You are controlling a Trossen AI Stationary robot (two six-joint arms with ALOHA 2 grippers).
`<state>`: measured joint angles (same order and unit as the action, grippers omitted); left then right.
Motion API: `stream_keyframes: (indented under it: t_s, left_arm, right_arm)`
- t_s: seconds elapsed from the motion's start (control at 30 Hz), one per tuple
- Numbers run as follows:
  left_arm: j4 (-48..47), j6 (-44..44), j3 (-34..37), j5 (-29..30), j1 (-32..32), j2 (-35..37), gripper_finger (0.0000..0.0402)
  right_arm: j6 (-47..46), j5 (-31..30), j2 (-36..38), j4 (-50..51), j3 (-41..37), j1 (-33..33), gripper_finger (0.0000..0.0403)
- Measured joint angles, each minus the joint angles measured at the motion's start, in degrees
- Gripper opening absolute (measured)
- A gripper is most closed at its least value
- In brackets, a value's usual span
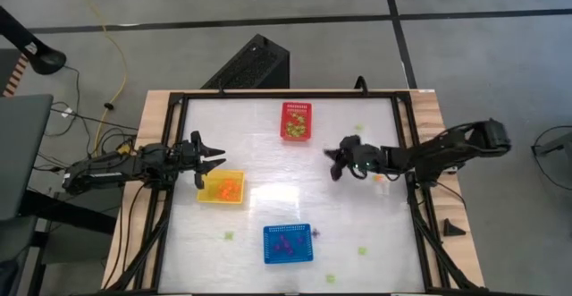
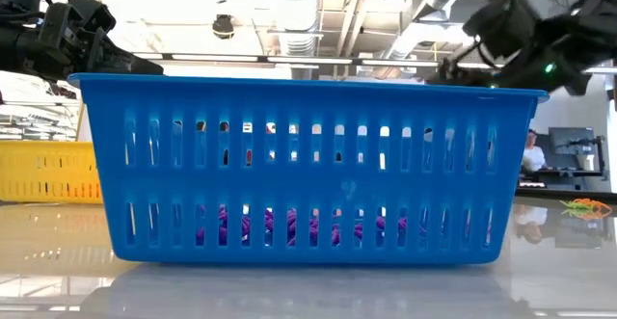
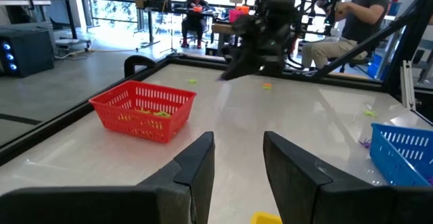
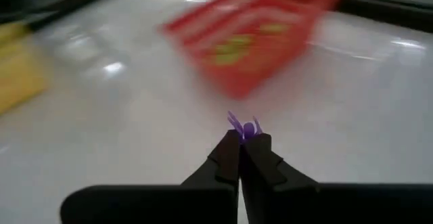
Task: Sort Halloween decoration
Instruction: Put the purple spider toy into the blue basket
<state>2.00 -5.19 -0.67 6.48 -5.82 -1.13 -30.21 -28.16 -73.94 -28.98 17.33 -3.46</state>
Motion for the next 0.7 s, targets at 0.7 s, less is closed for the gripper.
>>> stream_keyframes:
  t_s: [0.7]
  left_arm:
    - [0.00,0.00,0.01,0.00,-0.02,0.01,0.0116]
  right_arm:
    - [28.08,40.34,-17.47,9.48,35.28,23.08,0.0028]
